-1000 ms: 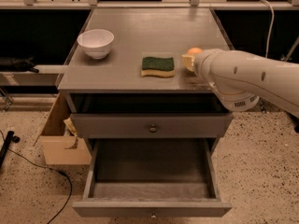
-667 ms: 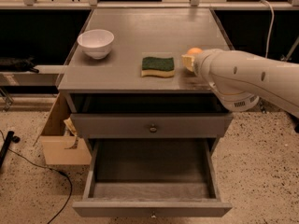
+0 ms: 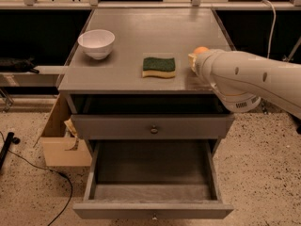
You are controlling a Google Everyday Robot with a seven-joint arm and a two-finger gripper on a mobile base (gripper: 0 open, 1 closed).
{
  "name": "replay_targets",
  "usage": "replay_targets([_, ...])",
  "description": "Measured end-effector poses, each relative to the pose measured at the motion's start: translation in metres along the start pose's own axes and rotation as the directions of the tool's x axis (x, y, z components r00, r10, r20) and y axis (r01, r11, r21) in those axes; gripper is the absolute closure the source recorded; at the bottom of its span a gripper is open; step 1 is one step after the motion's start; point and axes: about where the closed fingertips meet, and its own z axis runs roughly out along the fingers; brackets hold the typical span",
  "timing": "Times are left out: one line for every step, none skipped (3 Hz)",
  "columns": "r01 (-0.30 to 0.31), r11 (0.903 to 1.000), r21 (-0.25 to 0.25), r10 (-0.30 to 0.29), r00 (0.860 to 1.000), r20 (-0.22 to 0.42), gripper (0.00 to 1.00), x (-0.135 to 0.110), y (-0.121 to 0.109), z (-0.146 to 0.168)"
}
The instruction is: Pick orange from middle drawer and place on counter
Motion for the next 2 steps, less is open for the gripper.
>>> replay_targets([0.000,1.0000,0.000,0.000,1.000,0.000,0.00,0.0001,0.0002,0.0001])
replay_targets([0.000,1.0000,0.000,0.000,1.000,0.000,0.00,0.0001,0.0002,0.0001])
